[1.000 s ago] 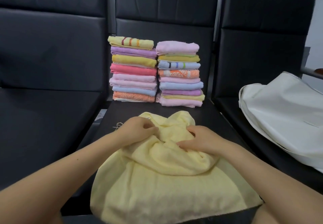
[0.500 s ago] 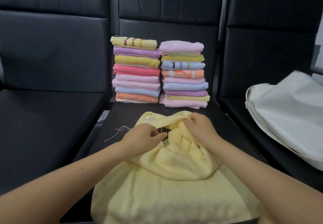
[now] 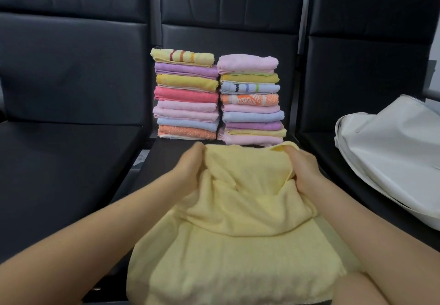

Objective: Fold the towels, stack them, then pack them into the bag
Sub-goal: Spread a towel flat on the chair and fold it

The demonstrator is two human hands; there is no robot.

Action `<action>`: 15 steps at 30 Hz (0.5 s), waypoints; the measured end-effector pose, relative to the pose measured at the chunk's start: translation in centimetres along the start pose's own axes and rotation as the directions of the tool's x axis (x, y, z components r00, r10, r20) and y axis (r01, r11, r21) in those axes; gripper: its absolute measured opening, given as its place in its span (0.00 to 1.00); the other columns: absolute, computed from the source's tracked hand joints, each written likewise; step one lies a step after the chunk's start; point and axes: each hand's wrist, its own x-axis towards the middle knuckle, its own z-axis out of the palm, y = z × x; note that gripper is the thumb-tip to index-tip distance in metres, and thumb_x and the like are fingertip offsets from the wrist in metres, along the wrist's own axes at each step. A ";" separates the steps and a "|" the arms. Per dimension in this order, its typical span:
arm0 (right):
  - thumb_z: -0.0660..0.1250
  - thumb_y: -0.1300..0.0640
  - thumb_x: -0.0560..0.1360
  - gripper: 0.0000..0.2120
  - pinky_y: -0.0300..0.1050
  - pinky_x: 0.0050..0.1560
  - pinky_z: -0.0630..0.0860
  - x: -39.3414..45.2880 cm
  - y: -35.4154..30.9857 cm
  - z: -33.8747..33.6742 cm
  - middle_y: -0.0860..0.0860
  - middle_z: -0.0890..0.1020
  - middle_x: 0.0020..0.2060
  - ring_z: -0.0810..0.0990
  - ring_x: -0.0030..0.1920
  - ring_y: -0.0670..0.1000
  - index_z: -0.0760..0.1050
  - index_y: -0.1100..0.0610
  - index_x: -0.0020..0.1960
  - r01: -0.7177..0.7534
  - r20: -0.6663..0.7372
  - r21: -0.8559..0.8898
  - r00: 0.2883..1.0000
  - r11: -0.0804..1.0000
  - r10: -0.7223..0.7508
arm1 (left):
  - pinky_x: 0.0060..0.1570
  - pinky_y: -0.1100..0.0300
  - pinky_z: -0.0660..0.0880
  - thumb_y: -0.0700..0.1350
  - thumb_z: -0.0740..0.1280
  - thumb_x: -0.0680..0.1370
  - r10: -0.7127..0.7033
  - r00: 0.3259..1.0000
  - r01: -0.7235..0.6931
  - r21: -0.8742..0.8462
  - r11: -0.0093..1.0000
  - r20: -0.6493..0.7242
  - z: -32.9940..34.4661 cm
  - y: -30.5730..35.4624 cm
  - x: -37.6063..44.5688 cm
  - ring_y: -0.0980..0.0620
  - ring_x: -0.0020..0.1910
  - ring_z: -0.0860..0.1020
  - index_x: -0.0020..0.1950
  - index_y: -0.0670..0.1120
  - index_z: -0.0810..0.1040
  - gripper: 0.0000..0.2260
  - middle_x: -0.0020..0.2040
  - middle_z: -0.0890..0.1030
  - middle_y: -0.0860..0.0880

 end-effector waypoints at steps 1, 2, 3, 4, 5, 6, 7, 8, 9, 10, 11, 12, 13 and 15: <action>0.68 0.52 0.74 0.08 0.43 0.42 0.73 -0.2 -0.3 0.1 0.53 0.83 0.43 0.79 0.41 0.51 0.81 0.55 0.47 0.049 -0.007 0.021 0.999 0.999 -0.049 | 0.42 0.57 0.75 0.44 0.56 0.79 0.052 0.997 -0.053 -0.024 0.998 -0.060 -0.7 0.6 0.4 0.50 0.34 0.78 0.38 0.46 0.74 0.12 0.33 0.78 0.47; 0.66 0.51 0.76 0.08 0.44 0.42 0.74 -0.5 -0.6 0.2 0.52 0.82 0.42 0.79 0.41 0.50 0.80 0.54 0.45 0.098 0.000 0.030 0.995 0.995 -0.098 | 0.46 0.54 0.75 0.45 0.56 0.78 0.107 0.987 -0.107 0.006 0.994 -0.118 -1.4 1.1 0.6 0.48 0.39 0.78 0.41 0.46 0.74 0.11 0.38 0.79 0.46; 0.65 0.50 0.77 0.09 0.44 0.43 0.74 -0.8 -0.8 0.5 0.51 0.82 0.41 0.79 0.41 0.49 0.79 0.54 0.43 0.140 0.020 0.037 0.990 0.990 -0.140 | 0.47 0.54 0.75 0.45 0.56 0.78 0.154 0.974 -0.146 0.059 0.988 -0.167 -2.1 1.6 0.6 0.48 0.42 0.78 0.42 0.46 0.75 0.10 0.41 0.79 0.46; 0.63 0.50 0.79 0.10 0.44 0.44 0.75 -0.9 -0.9 0.7 0.50 0.81 0.40 0.79 0.41 0.49 0.78 0.53 0.42 0.162 0.040 0.037 0.986 0.986 -0.164 | 0.49 0.54 0.75 0.46 0.58 0.77 0.191 0.961 -0.173 0.108 0.979 -0.200 -2.9 1.9 0.7 0.48 0.44 0.78 0.44 0.46 0.77 0.09 0.43 0.81 0.47; 0.62 0.49 0.79 0.12 0.45 0.45 0.76 -0.9 -0.9 0.8 0.49 0.81 0.40 0.79 0.42 0.49 0.78 0.53 0.42 0.165 0.047 0.029 0.985 0.986 -0.166 | 0.51 0.53 0.76 0.48 0.60 0.77 0.210 0.956 -0.183 0.144 0.972 -0.206 -3.6 2.1 0.9 0.48 0.46 0.80 0.47 0.47 0.79 0.09 0.46 0.82 0.48; 0.62 0.48 0.80 0.13 0.47 0.47 0.77 -0.9 -0.9 0.9 0.50 0.81 0.40 0.79 0.42 0.49 0.78 0.54 0.43 0.156 0.038 0.009 0.987 0.988 -0.156 | 0.53 0.52 0.76 0.50 0.62 0.77 0.223 0.953 -0.189 0.172 0.967 -0.205 -4.3 2.3 1.2 0.48 0.48 0.80 0.50 0.47 0.79 0.10 0.48 0.82 0.48; 0.62 0.47 0.79 0.14 0.49 0.49 0.77 -0.8 -0.8 0.9 0.50 0.80 0.40 0.79 0.42 0.50 0.77 0.55 0.43 0.144 0.018 -0.018 0.989 0.989 -0.144 | 0.51 0.52 0.76 0.52 0.64 0.77 0.243 0.948 -0.201 0.204 0.958 -0.205 -4.9 2.5 1.4 0.48 0.48 0.80 0.51 0.46 0.79 0.11 0.48 0.82 0.49; 0.62 0.46 0.79 0.14 0.50 0.49 0.78 -0.5 -0.7 0.6 0.51 0.79 0.40 0.79 0.42 0.51 0.77 0.56 0.44 0.130 -0.017 -0.046 0.991 0.991 -0.131 | 0.46 0.55 0.75 0.53 0.65 0.78 0.284 0.936 -0.233 0.239 0.943 -0.208 -5.3 2.7 1.4 0.50 0.44 0.78 0.50 0.45 0.77 0.12 0.45 0.80 0.49; 0.62 0.46 0.79 0.14 0.51 0.48 0.78 -0.1 -0.6 0.2 0.51 0.79 0.40 0.78 0.41 0.51 0.75 0.56 0.44 0.108 -0.050 -0.077 0.992 0.991 -0.112 | 0.41 0.57 0.72 0.53 0.65 0.78 0.348 0.911 -0.277 0.296 0.914 -0.222 -5.6 2.9 1.5 0.51 0.40 0.75 0.48 0.45 0.75 0.11 0.41 0.76 0.50; 0.61 0.46 0.79 0.14 0.49 0.44 0.77 0.2 -0.4 -0.3 0.51 0.78 0.39 0.77 0.39 0.51 0.74 0.56 0.44 0.074 -0.071 -0.130 0.994 0.989 -0.084 | 0.37 0.59 0.69 0.52 0.65 0.78 0.427 0.875 -0.322 0.381 0.867 -0.231 -5.9 3.0 1.6 0.53 0.37 0.72 0.45 0.45 0.74 0.11 0.38 0.74 0.50; 0.62 0.46 0.79 0.14 0.47 0.38 0.76 0.5 -0.2 -0.8 0.52 0.77 0.37 0.76 0.36 0.51 0.74 0.56 0.45 0.031 -0.071 -0.228 0.996 0.973 -0.049 | 0.35 0.60 0.67 0.51 0.66 0.78 0.498 0.840 -0.346 0.495 0.797 -0.216 -6.2 2.9 1.8 0.54 0.36 0.70 0.42 0.45 0.72 0.11 0.36 0.72 0.51; 0.63 0.47 0.79 0.14 0.44 0.34 0.73 0.8 0.2 -1.3 0.53 0.77 0.35 0.75 0.34 0.51 0.75 0.58 0.45 -0.010 -0.045 -0.385 0.999 0.923 -0.008 | 0.35 0.60 0.67 0.52 0.67 0.77 0.540 0.824 -0.332 0.624 0.707 -0.172 -6.7 2.7 2.0 0.54 0.35 0.70 0.40 0.45 0.72 0.13 0.35 0.73 0.52; 0.64 0.47 0.77 0.14 0.42 0.32 0.70 1.1 0.7 -1.7 0.53 0.77 0.33 0.75 0.32 0.52 0.75 0.59 0.44 -0.028 -0.009 -0.571 1.000 0.821 0.029 | 0.36 0.59 0.68 0.54 0.68 0.76 0.532 0.841 -0.279 0.762 0.584 -0.100 -7.1 2.4 2.2 0.54 0.36 0.72 0.38 0.46 0.72 0.14 0.35 0.74 0.53; 0.66 0.51 0.73 0.10 0.42 0.33 0.68 1.4 1.3 -1.8 0.51 0.76 0.32 0.75 0.33 0.52 0.73 0.58 0.40 0.018 0.045 -0.836 0.998 0.548 0.036 | 0.39 0.57 0.71 0.59 0.68 0.75 0.354 0.935 -0.109 0.960 0.259 0.011 -7.7 1.3 2.7 0.53 0.40 0.77 0.38 0.48 0.76 0.15 0.38 0.79 0.52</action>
